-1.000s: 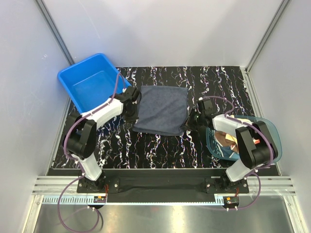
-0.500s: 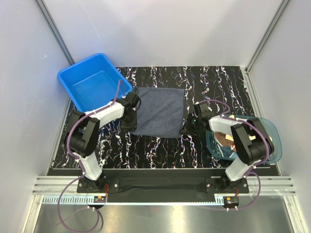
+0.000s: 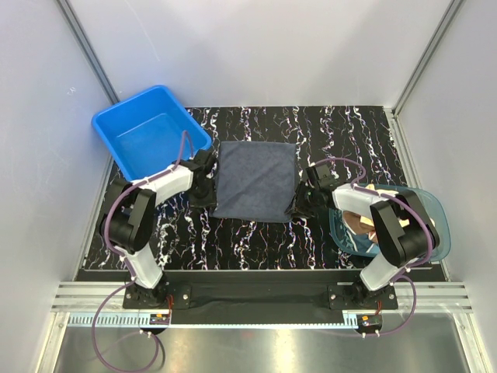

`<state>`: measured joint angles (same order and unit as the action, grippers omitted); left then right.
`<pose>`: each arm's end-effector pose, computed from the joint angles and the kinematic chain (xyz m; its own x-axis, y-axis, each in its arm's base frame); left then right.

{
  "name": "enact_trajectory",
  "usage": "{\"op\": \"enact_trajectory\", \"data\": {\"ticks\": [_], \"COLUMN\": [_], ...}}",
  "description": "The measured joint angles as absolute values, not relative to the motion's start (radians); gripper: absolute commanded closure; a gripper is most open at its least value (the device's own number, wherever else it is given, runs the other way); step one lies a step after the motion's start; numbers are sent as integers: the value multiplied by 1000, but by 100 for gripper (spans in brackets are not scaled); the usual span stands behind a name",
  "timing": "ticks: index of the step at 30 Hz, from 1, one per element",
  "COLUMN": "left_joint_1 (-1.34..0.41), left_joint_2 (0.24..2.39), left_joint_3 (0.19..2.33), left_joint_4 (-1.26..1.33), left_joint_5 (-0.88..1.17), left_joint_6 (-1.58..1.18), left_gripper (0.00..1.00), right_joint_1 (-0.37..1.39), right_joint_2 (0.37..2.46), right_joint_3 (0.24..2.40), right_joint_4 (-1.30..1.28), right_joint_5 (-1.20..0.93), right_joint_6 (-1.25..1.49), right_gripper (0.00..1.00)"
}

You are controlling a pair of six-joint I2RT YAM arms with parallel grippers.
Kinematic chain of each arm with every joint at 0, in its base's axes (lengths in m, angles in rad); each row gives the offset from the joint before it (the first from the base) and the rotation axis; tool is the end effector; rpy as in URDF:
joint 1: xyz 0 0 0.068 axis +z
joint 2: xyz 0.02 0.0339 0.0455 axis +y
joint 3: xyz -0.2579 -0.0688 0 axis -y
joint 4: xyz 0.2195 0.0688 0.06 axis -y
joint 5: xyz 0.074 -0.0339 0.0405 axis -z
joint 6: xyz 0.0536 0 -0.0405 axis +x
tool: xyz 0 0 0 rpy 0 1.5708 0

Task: Fold and stack the towels
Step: Fold the towel

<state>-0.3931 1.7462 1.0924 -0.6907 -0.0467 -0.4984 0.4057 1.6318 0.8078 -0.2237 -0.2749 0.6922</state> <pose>0.2821 -0.1143 0.1573 -0.9690 -0.1151 -0.2188 -0.1027 0.9924 -0.0673 0.2622 0.1285 0.1418 -0.9347 0.2670 -0.2345 0.1197 0.8578 0.4999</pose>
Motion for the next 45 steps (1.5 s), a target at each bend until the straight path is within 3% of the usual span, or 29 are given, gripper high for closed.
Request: {"op": "enact_trajectory", "data": {"ticks": [5,8,9,12,15,16,20,28,39,45], "left_joint_1": [-382,-376,-375,-373,-372,-372,-372,-372,-372,-372], "left_joint_2": [1740,1734,1734,1734,1734,1734,1731,1729,1731,1742], "left_joint_3": [1066,1057,1056,1053,1053,1053,1054,1065,1065,1065], "left_joint_4": [-672,-656,-652,-641,-637,-637,-639,-651,-632,-622], "left_joint_5": [-2,18,24,40,47,49,50,51,76,96], "left_joint_6": [-501,-506,-508,-512,-514,-513,-515,-517,-517,-518], "left_gripper": [57,67,75,80,76,65,55,48,45,61], "right_joint_1": [407,407,407,407,407,407,407,407,407,408], "right_joint_2": [1615,1589,1578,1546,1536,1536,1539,1584,1585,1585], "right_joint_3": [809,810,813,826,832,832,831,821,778,764], "right_joint_4": [-253,-297,-315,-354,-361,-364,-364,-337,-255,-221], "right_joint_5": [-267,-250,-245,-224,-215,-211,-202,-201,-234,-253], "right_joint_6": [683,674,671,664,659,659,661,671,715,740], "right_gripper": [62,62,62,62,62,62,62,61,58,57]}}
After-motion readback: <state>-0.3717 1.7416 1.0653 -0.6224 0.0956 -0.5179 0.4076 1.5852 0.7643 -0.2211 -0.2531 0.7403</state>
